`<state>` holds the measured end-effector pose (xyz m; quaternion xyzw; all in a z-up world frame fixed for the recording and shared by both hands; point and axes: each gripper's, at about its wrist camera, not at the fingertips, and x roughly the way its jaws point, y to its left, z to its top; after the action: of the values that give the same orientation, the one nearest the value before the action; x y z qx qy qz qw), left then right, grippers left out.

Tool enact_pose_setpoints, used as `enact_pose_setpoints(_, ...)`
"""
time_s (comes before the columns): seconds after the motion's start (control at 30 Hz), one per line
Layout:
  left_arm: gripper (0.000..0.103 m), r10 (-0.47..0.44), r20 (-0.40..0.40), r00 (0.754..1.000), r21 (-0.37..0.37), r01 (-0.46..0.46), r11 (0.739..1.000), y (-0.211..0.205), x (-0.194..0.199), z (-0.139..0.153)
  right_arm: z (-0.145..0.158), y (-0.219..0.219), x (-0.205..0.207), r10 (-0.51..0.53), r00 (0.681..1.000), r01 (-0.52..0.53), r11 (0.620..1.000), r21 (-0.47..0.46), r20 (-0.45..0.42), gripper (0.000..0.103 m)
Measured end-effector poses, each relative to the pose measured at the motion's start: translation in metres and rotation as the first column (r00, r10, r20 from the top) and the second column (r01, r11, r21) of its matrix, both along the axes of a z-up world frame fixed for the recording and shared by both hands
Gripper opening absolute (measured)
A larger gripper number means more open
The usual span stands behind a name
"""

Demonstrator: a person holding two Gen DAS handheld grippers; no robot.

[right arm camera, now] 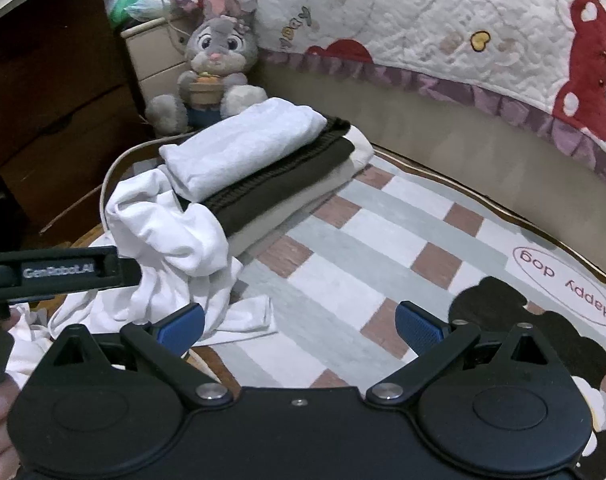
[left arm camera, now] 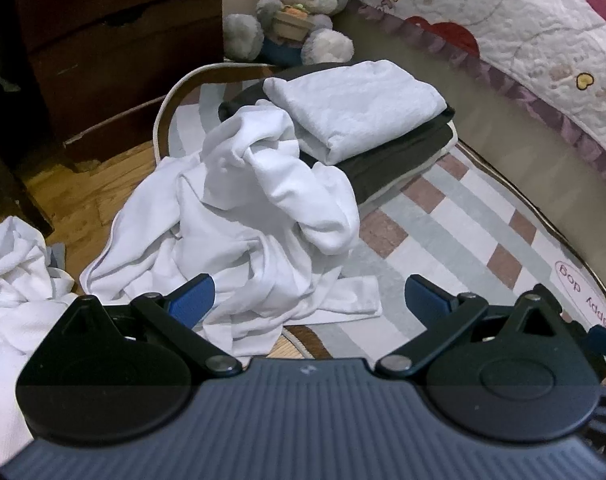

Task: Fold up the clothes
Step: 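Move both grippers toward the crumpled white shirt on the clothes stack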

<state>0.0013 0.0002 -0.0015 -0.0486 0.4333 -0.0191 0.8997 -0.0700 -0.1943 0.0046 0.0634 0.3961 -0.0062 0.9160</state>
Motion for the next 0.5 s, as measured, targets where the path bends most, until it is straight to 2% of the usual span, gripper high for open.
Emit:
enact_pose_setpoints(0.23, 0.103, 0.049, -0.064, 0.997, -0.006, -0.049, 0.999, 0.002, 0.012, -0.014, -0.005, 0.007, 0.008, 0.016, 1.000, -0.016, 1.000, -0.018, -0.015, 0.103)
enact_pose_setpoints(0.5, 0.103, 0.063, -0.078, 0.995, 0.003, -0.063, 0.998, 0.005, 0.019, -0.021, -0.021, 0.005, 0.011, 0.033, 0.999, -0.032, 0.999, 0.030, -0.027, 0.103)
